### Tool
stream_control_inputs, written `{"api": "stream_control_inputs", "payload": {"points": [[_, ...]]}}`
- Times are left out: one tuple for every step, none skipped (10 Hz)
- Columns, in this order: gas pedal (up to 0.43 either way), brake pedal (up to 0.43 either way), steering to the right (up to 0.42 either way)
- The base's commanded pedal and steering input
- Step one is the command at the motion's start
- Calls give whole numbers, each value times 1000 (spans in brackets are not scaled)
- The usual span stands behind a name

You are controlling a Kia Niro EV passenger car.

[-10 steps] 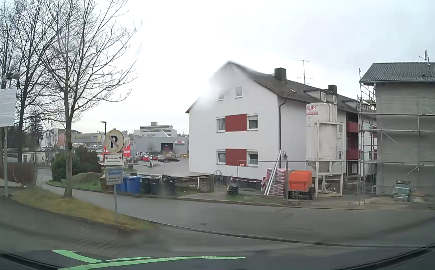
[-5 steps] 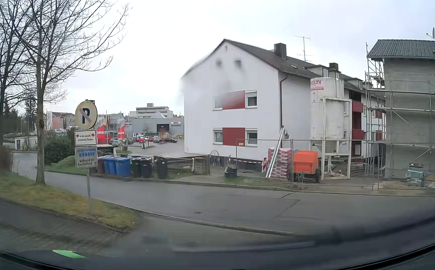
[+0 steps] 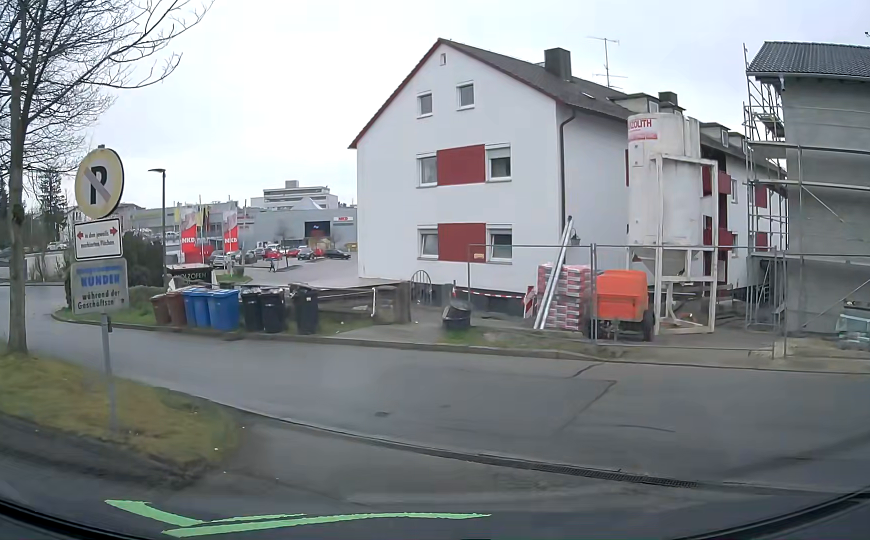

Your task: Follow the waypoints while adhering to traffic rules and regulations

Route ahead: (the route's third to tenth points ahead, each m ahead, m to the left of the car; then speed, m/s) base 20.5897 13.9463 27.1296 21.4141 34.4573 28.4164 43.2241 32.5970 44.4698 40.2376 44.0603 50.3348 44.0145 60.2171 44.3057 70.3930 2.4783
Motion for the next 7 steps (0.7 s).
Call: {"api": "stream_control_inputs", "payload": {"points": [[0,287,24],[0,280,21],[0,274,21],[0,280,21],[0,274,21],[0,280,23],[0,287,23]]}}
